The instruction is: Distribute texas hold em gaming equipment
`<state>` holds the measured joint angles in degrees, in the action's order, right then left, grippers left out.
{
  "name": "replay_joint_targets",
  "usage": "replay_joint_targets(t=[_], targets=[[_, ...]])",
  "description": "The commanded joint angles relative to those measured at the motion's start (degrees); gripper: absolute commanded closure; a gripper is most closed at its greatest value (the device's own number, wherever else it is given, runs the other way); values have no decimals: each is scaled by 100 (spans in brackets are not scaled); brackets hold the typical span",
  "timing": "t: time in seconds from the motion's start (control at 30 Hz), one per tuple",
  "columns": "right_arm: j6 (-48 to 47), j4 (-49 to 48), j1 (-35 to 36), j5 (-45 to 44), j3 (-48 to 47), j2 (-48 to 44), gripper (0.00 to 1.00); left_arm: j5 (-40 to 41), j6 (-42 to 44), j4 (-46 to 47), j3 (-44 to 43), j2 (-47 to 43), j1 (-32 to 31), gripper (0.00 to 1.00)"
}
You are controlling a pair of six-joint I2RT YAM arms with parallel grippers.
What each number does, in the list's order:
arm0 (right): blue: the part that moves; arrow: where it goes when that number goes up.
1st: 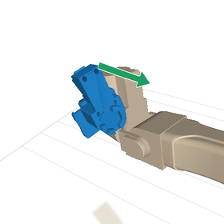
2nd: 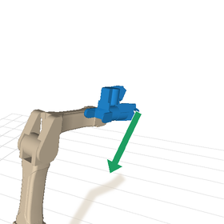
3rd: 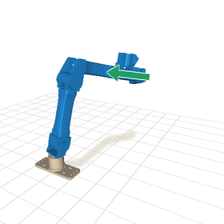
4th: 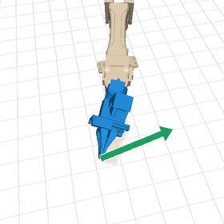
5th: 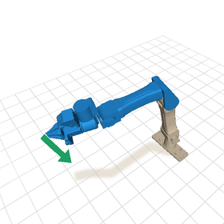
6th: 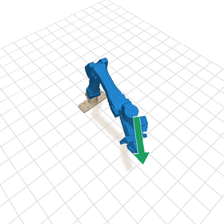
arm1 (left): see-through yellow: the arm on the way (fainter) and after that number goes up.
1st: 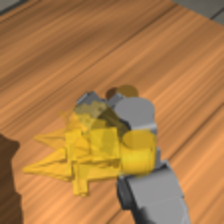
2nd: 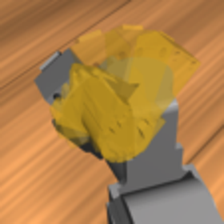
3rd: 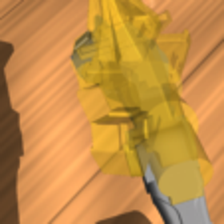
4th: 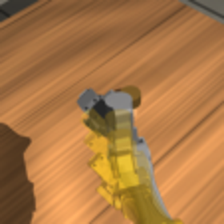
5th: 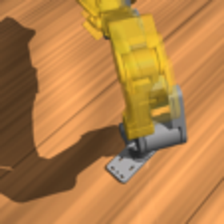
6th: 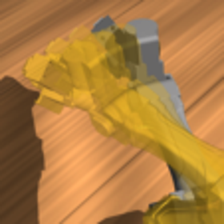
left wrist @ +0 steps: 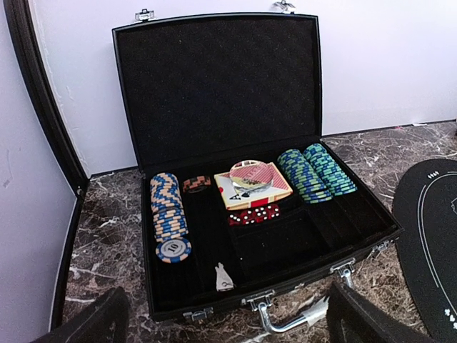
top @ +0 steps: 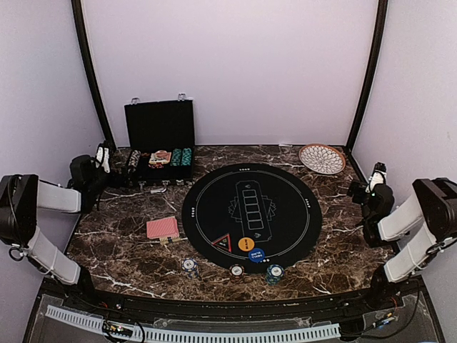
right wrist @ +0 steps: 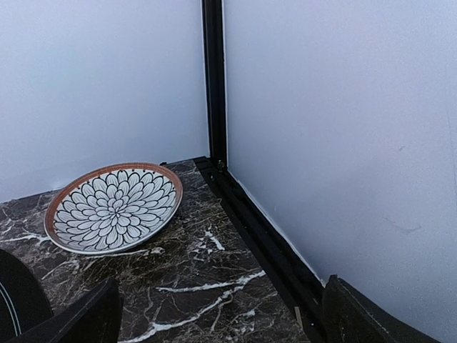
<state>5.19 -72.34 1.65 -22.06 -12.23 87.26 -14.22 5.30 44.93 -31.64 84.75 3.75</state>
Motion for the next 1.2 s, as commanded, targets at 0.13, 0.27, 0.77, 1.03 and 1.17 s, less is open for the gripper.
replay_joint_targets(t=[0.13, 0.27, 0.77, 1.03, 1.17], targets=[[578, 3297, 243, -1021, -1447, -1527, 1, -544, 437, -3773, -1432, -470, 29, 1], [983, 3984, 223, 70, -1975, -2027, 2, -777, 541, -4595, -1702, -638, 43, 1], [2056, 7258, 2574, 1468, -3614, -1424, 13, -1268, 851, -6656, -2710, -847, 62, 1], [1979, 8880, 5227, 1166, -5247, 465, 13, -1210, 924, -7066, -3007, -866, 65, 1], [1946, 9173, 5862, 1298, -5814, 1262, 16, -1266, 873, -7156, -3063, -940, 63, 1]])
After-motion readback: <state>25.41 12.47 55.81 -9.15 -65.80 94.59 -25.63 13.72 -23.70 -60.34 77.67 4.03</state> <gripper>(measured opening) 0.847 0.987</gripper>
